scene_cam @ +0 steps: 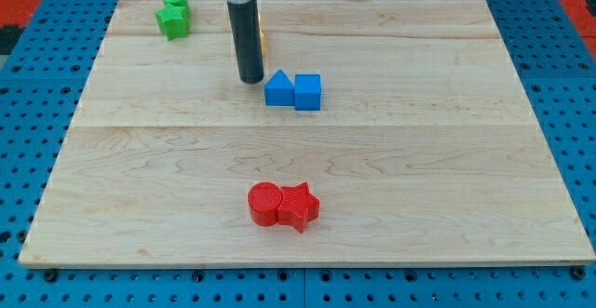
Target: Separate the blue blocks from each other
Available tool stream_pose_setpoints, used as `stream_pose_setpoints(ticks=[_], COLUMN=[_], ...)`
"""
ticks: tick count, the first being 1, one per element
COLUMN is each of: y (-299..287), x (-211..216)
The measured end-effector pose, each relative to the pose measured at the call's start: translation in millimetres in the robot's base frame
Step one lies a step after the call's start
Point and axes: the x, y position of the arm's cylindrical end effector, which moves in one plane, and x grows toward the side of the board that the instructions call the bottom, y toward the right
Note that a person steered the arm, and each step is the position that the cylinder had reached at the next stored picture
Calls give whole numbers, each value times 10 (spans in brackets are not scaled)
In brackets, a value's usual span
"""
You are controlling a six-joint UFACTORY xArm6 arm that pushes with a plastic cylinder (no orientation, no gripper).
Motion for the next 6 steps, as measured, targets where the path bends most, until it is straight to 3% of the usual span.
stream_pose_setpoints(ticks=[2,3,5,6], y=[233,914,896,761], x=[-179,46,650,470])
